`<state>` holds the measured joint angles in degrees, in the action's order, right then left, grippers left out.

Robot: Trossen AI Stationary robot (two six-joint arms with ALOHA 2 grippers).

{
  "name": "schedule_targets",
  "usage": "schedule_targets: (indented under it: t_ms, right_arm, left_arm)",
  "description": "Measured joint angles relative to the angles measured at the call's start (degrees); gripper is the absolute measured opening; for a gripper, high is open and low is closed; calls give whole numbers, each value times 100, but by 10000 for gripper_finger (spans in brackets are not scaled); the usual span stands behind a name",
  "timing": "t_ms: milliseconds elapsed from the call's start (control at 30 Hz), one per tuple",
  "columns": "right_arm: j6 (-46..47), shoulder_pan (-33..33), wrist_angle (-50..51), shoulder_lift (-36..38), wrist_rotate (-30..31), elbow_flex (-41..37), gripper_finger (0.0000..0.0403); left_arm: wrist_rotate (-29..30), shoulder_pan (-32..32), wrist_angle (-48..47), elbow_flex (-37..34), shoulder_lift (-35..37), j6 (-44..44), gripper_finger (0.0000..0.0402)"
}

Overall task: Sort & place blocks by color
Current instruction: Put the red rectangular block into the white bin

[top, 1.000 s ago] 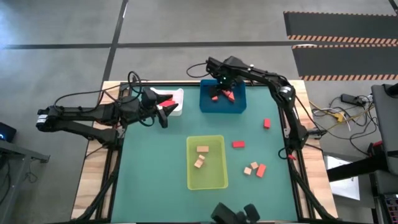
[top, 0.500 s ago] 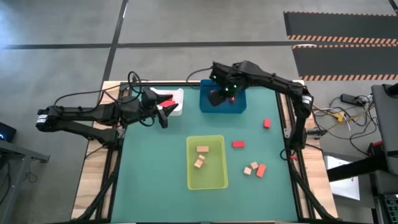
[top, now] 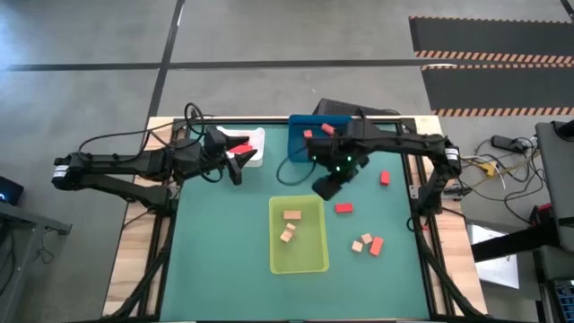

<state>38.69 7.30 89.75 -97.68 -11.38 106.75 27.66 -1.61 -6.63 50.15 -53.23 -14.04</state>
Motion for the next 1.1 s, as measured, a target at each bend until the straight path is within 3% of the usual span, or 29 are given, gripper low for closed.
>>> schedule_targets:
  t_ms: [200, 367, 700, 900, 1100]
  right_arm:
    - [-1302, -589, -302, 171, 498, -944, 199]
    - [-2433, -1032, -1607, 641, 502, -2251, 212]
    - [-2675, -1103, -4288, 1392, 640, -4591, 201]
    - [-2636, -1090, -4604, 1266, 1003, -5379, 200]
    - [-2535, -1061, -4694, 1243, 1373, -5673, 201]
  left_arm:
    - [1, 0, -7, -24, 0, 0, 217]
    - [2, 0, -9, -65, 0, 0, 217]
    - [0, 0, -5, -90, -28, -2, 217]
    - [1, 0, -3, -90, -28, -16, 217]
    - [0, 2, 0, -92, -79, -43, 217]
